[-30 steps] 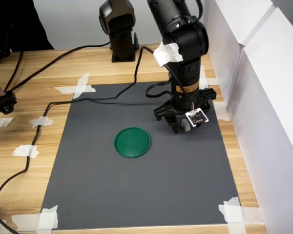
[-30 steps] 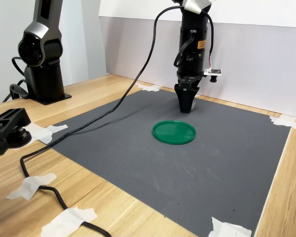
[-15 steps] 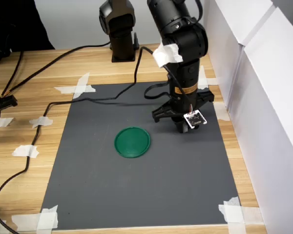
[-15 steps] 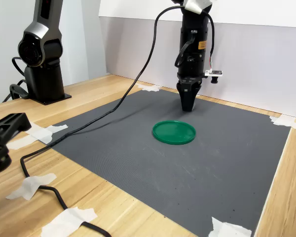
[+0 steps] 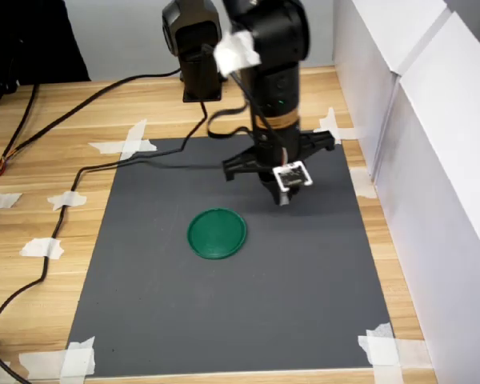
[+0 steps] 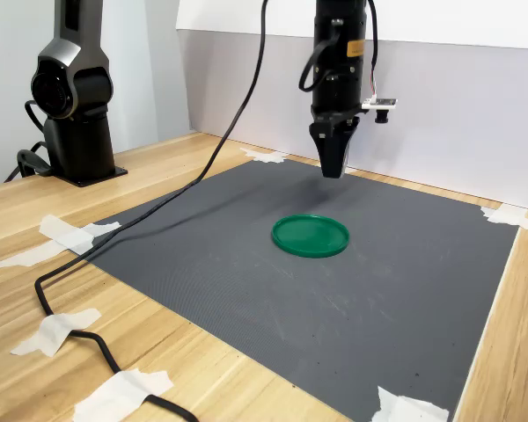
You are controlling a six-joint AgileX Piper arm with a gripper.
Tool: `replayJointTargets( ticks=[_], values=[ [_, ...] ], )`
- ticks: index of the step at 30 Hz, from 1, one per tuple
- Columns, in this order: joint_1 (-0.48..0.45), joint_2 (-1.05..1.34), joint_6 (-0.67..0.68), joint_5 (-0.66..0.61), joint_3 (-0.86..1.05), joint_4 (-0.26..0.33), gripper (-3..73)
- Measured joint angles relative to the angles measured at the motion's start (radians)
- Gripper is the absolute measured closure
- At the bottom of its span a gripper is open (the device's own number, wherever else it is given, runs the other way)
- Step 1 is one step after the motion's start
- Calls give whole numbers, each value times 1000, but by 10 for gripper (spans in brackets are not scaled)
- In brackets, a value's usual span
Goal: Grasp a white terminal and put it on the green lid.
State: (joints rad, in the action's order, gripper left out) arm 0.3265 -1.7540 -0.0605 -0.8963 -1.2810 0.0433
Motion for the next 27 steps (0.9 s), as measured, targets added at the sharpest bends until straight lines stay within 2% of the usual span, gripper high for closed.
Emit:
replayJointTargets(
  ticks=[6, 11, 17, 21, 27],
  values=[
    [-158, 15, 95, -55, 2, -32, 600],
    [-236, 4, 148, -55, 3, -43, 600],
    [-241, -47, 190, -33, 3, -28, 598],
    [-241, -71, 222, -3, 3, -14, 563],
    [-241, -93, 272, 18, 3, 14, 422]
  ],
)
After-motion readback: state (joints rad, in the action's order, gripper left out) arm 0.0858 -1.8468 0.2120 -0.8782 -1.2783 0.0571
